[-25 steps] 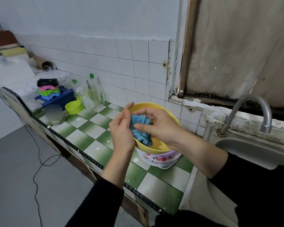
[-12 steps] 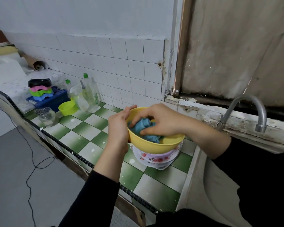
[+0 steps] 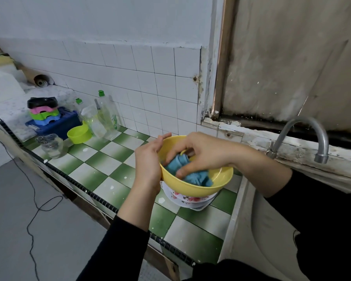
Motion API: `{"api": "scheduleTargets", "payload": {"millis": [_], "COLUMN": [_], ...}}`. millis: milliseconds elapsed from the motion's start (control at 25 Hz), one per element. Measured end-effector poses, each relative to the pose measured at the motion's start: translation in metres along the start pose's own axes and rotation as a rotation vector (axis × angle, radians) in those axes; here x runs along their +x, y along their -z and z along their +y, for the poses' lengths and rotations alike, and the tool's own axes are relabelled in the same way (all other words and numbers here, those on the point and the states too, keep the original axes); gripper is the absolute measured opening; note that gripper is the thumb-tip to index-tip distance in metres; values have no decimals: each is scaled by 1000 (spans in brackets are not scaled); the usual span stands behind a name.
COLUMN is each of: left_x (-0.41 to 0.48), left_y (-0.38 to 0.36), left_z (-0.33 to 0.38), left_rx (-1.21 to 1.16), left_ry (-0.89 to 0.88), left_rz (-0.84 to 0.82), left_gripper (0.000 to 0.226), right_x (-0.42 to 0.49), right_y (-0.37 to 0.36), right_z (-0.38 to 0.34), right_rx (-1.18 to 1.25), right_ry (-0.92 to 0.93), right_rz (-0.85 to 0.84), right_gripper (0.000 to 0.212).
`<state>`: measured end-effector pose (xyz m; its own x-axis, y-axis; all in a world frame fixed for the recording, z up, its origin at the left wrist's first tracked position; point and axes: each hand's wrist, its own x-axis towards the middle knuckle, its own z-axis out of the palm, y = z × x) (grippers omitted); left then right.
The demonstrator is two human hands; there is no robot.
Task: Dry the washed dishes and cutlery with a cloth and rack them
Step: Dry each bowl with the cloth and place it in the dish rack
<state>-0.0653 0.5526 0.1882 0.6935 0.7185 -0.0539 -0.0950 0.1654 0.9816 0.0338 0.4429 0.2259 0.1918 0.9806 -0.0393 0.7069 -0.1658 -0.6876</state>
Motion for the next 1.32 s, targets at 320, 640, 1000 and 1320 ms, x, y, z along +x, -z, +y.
{"api": "scheduleTargets", "payload": {"millis": [320, 640, 1000, 1320], "left_x": [-2, 7, 12, -16], "left_y": [8, 39, 35, -6], "left_z": [9, 14, 10, -8], "left_rx": [28, 57, 62, -32], "left_ry": [-114, -125, 4, -139], "left_rz": [-65, -99, -229, -270], "left_gripper": [30, 32, 30, 25], "right_x": [3, -10, -24, -108], "right_y": [5, -8, -23, -33], "right_z": [2, -19, -21, -32], "right_rx": [-377, -297, -605, -33], "right_ry": [-111, -40, -247, -215], "right_rz": [213, -179, 89, 229], "right_gripper": [33, 34, 43, 34]}}
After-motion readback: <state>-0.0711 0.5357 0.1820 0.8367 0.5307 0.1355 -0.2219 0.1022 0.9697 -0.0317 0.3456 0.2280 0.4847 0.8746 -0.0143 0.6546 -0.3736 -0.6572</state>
